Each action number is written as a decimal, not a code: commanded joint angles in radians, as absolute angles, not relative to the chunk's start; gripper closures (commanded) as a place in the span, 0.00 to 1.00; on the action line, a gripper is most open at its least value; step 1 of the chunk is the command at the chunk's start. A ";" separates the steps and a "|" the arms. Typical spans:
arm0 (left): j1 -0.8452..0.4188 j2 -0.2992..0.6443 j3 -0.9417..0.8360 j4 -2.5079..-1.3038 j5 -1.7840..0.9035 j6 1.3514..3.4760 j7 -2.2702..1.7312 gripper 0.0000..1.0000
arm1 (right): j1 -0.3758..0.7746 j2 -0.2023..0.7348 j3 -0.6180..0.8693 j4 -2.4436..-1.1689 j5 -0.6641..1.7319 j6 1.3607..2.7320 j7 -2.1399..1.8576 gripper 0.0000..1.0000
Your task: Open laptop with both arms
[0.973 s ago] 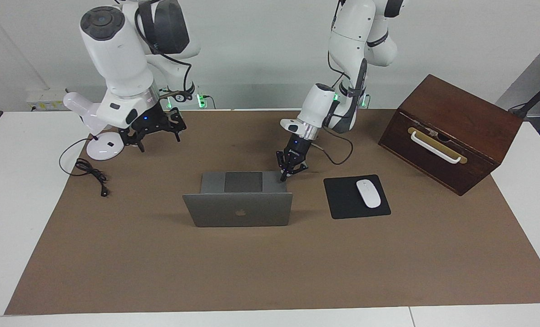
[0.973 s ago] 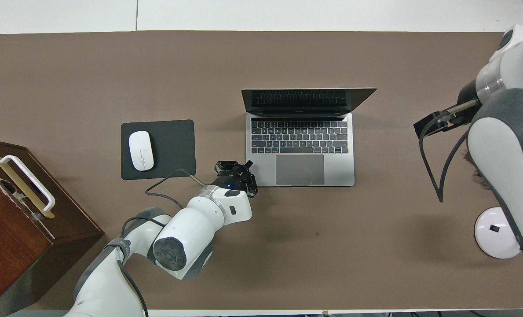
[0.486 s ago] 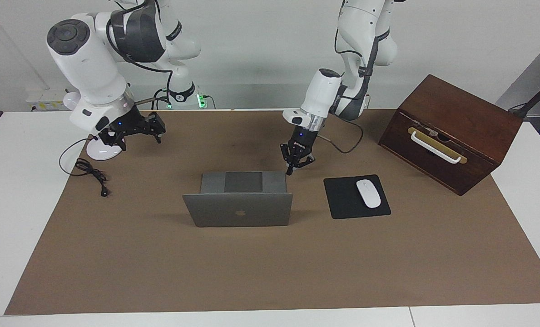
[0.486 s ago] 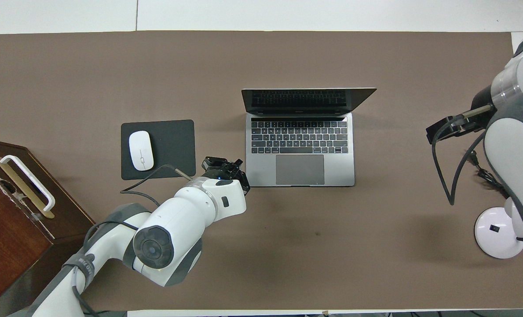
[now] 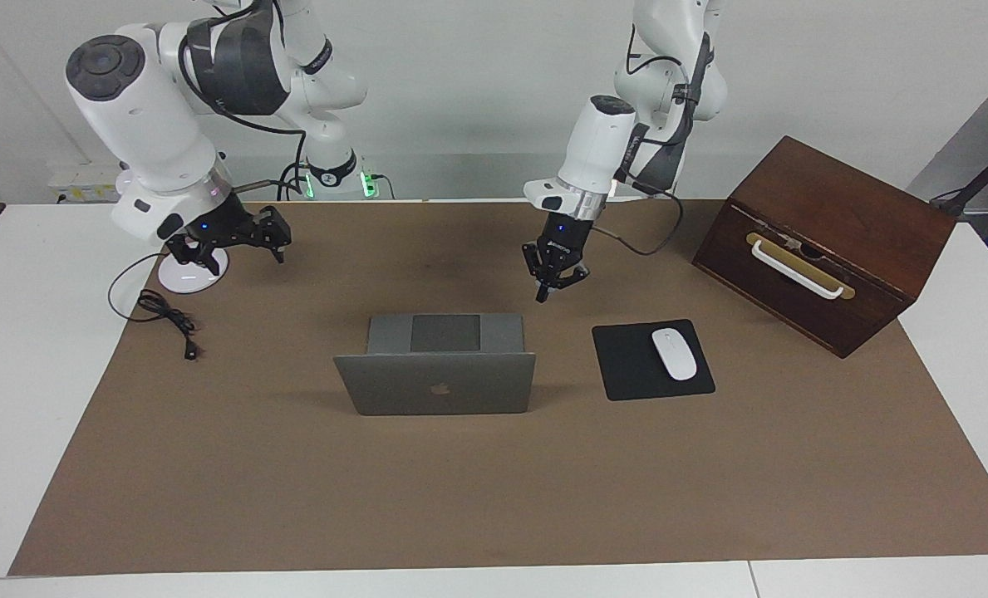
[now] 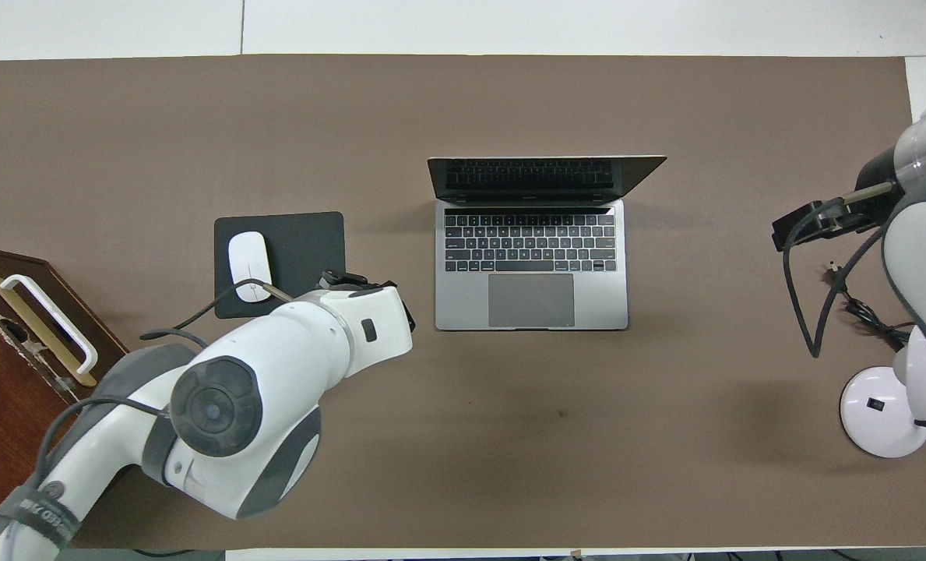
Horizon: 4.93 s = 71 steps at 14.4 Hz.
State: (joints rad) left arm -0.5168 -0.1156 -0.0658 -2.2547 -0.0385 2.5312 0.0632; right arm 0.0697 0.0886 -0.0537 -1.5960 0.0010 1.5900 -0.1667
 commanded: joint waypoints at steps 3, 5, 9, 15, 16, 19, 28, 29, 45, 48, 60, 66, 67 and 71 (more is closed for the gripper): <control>-0.428 -0.212 -0.066 -2.157 -0.026 2.242 0.048 1.00 | 0.040 0.020 -0.037 -1.605 0.026 1.514 -0.137 0.00; -0.378 -0.225 -0.066 -2.105 -0.026 2.136 0.052 1.00 | 0.040 0.012 -0.037 -1.614 0.026 1.502 -0.135 0.00; -0.255 -0.212 -0.067 -1.970 -0.026 1.910 0.066 0.93 | 0.041 -0.014 -0.038 -1.661 0.026 1.517 -0.133 0.00; -0.103 -0.229 -0.067 -1.928 -0.026 1.792 0.060 0.00 | 0.041 -0.012 -0.035 -1.671 0.028 1.552 -0.077 0.00; -0.101 -0.229 -0.066 -1.927 -0.018 1.786 0.057 0.00 | 0.040 -0.012 -0.032 -1.671 0.028 1.552 -0.075 0.00; -0.057 -0.233 -0.066 -1.924 -0.018 1.795 0.052 0.00 | 0.025 -0.011 -0.009 -1.669 0.026 1.551 -0.074 0.00; 0.068 -0.229 -0.069 -1.913 -0.018 1.822 0.055 0.00 | 0.020 -0.005 0.003 -1.654 0.028 1.545 -0.072 0.00; 0.067 -0.227 -0.069 -1.905 -0.018 1.821 0.054 0.00 | 0.021 -0.005 0.003 -1.654 0.029 1.545 -0.072 0.00; 0.026 -0.074 -0.029 -1.649 -0.020 1.680 0.051 0.00 | 0.028 -0.002 0.003 -1.649 0.029 1.559 -0.072 0.00; 0.012 -0.078 -0.025 -1.700 -0.020 1.684 0.051 0.00 | 0.026 -0.002 0.003 -1.649 0.028 1.559 -0.072 0.00; -0.002 -0.078 -0.002 -1.683 -0.018 1.666 -0.005 0.00 | 0.026 -0.002 0.003 -1.647 0.029 1.560 -0.072 0.00; 0.008 -0.080 -0.002 -1.686 -0.018 1.658 0.000 0.00 | 0.025 -0.002 0.003 -1.647 0.029 1.562 -0.072 0.00; 0.008 -0.080 -0.002 -1.686 -0.018 1.657 0.000 0.00 | 0.025 -0.002 0.005 -1.647 0.029 1.562 -0.072 0.00; 0.008 -0.083 -0.002 -1.684 -0.018 1.618 -0.002 0.00 | 0.026 -0.002 0.005 -1.647 0.029 1.562 -0.072 0.00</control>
